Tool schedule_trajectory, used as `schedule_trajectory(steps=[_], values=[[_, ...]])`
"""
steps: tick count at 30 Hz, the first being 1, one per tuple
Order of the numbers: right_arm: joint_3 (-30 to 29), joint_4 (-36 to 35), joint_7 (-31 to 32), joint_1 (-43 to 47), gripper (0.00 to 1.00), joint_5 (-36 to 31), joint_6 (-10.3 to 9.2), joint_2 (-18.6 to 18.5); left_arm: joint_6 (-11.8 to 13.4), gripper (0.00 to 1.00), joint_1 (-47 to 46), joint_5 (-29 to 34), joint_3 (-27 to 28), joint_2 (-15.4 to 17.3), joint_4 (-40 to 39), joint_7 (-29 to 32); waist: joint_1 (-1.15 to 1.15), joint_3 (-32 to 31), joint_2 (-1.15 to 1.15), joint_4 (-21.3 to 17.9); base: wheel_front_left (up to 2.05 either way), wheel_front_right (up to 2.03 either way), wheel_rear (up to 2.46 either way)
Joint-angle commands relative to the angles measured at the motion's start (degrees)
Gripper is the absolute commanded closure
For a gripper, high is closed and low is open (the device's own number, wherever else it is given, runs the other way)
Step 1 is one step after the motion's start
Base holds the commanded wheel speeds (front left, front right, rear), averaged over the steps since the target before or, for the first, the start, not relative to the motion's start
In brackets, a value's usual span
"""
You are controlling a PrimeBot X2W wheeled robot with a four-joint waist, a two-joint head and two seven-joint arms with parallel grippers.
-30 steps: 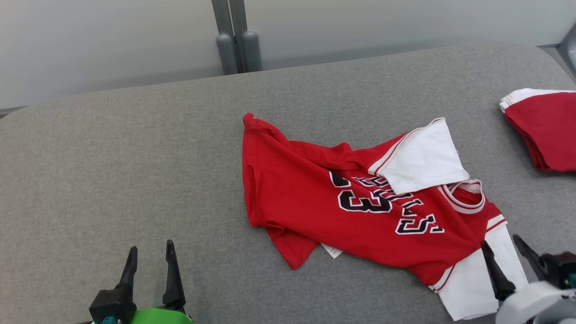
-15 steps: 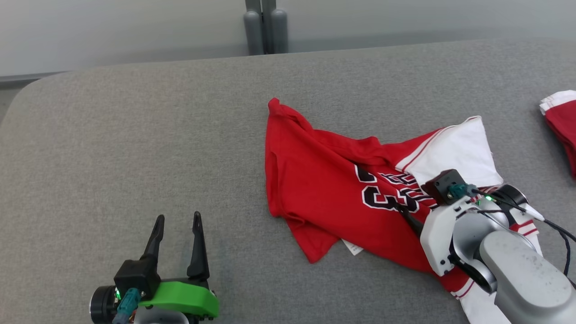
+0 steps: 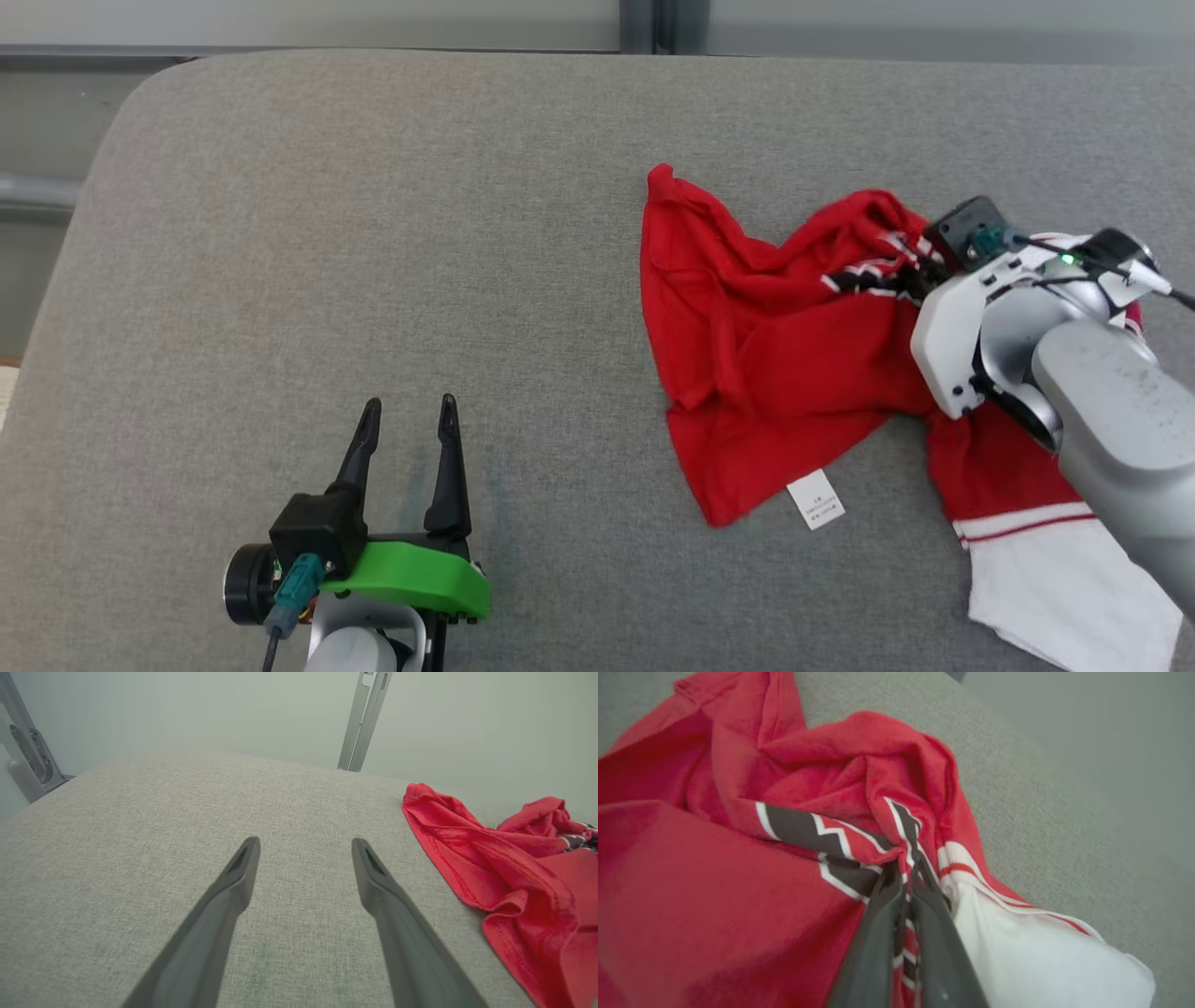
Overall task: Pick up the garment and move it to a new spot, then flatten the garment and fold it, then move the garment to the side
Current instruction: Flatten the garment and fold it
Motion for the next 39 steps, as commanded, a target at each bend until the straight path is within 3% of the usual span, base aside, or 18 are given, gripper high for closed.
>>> schedule_trajectory(steps=[1, 4, 5, 6, 7, 11, 17, 23, 30, 39], values=[[-0.52, 1.61, -1.89, -1.56, 1.00, -1.45, -0.10, 0.44, 0.21, 0.00, -1.01, -0.46, -0.18, 0.12, 0.09, -0.16, 0.00, 0.69, 0.00, 1.16, 0.00, 0.00, 0.00], [-1.98, 5.39, -6.43, -4.02, 1.00, -4.37, -0.10, 1.66, 0.49, 0.00, -0.96, -0.77, -0.67, 0.12, 0.12, -0.16, 0.00, 0.54, 0.00, 1.52, 0.00, 0.00, 0.00], [-2.20, 6.81, -7.93, -4.06, 0.86, -5.03, -0.10, 2.49, 0.59, 0.00, -0.95, -0.88, -0.84, 0.11, 0.15, -0.16, 0.00, 0.38, 0.00, 1.65, 0.00, 0.00, 0.00], [-2.28, 7.80, -9.17, -3.96, 0.58, -5.60, -0.09, 3.21, 0.59, 0.00, -0.89, -0.98, -0.96, 0.11, 0.19, -0.16, 0.00, 0.17, 0.00, 1.71, 0.00, 0.00, 0.00], [-2.69, 9.11, -10.32, -3.81, 0.00, -6.13, -0.10, 3.87, 0.75, 0.00, -0.71, -1.19, -1.02, 0.12, 0.25, -0.16, 0.00, -0.14, 0.00, 1.67, 0.00, 0.00, 0.00], [-4.25, 11.53, -15.28, -2.05, 0.00, -6.78, -0.10, 5.63, 1.09, 0.00, 0.92, -1.39, -0.58, 0.11, -0.15, -0.16, 0.00, -1.89, 0.00, 0.69, 0.00, 0.00, 0.00], [-13.67, 7.10, -26.46, 6.19, 0.00, -6.00, -0.10, 4.97, 0.58, 0.00, 5.73, 0.38, 3.50, 0.14, -3.87, -0.16, 0.00, -6.68, 0.00, -2.09, 0.00, 0.00, 0.00], [-29.46, -10.68, -27.04, 24.20, 0.00, -10.21, -0.09, 5.07, -0.96, 0.00, 12.94, 2.47, 8.27, 0.11, -6.91, -0.15, 0.00, -11.63, 0.00, -6.29, 0.00, 0.00, 0.00], [-44.97, -26.09, -27.07, 44.86, 0.00, -12.12, -0.08, 9.63, -2.43, 0.00, 16.86, 3.84, 9.84, 0.13, -6.00, -0.16, 0.00, -14.63, 0.00, -7.88, 0.00, 0.00, 0.00], [-52.50, -30.23, -27.08, 56.81, 0.00, -11.91, -0.09, 15.05, -7.38, 0.00, 17.77, 6.27, 10.59, 0.13, -4.14, -0.16, 0.00, -16.25, 0.00, -7.92, 0.00, 0.00, 0.00]])
